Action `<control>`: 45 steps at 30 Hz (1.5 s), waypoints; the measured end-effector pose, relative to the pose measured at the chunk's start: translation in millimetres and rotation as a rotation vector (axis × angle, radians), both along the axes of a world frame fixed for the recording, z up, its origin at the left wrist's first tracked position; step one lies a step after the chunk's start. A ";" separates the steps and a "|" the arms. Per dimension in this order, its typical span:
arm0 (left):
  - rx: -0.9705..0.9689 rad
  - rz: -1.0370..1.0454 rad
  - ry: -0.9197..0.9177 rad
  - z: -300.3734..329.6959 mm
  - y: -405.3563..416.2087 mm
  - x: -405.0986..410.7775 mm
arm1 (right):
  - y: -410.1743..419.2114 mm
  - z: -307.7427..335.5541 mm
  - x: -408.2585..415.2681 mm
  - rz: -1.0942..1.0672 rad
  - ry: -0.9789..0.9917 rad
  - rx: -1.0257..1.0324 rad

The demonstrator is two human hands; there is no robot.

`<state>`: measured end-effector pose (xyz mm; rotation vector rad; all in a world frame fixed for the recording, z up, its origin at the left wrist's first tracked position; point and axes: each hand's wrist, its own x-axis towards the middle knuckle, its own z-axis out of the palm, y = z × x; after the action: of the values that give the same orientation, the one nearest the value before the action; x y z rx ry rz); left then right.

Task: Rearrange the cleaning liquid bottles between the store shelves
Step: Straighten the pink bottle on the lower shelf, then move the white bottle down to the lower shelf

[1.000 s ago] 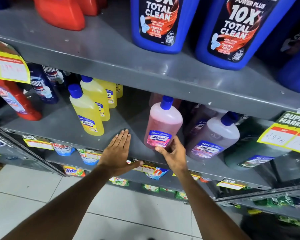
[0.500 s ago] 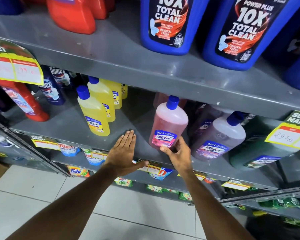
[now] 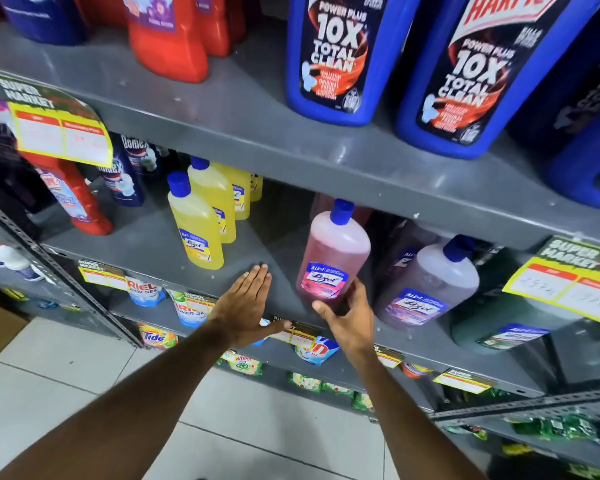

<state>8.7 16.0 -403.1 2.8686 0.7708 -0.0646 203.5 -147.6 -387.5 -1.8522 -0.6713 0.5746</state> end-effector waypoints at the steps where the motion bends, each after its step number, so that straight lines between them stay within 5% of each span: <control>1: 0.009 -0.001 -0.006 5.5 -5.0 -4.9 | -5.4 2.0 -5.1 -0.015 0.001 0.018; 7: -0.006 0.062 -0.088 63.4 -47.9 -57.1 | -45.8 21.8 -48.6 -0.151 -0.244 -0.110; 23: 0.348 0.321 -0.240 223.3 -56.3 -202.6 | 28.9 179.1 -172.5 0.388 -0.534 0.264; 35: 0.471 0.413 -0.334 318.6 74.2 -271.7 | 163.1 320.5 -236.1 0.384 -0.539 0.564; 45: 0.461 0.290 -0.254 332.0 206.5 -287.2 | 284.0 359.3 -253.3 0.146 -0.455 0.486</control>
<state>-278.4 222.5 -71.1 3.0401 1.2727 0.5728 -49.8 136.5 -28.3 -1.4816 -1.1435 0.0558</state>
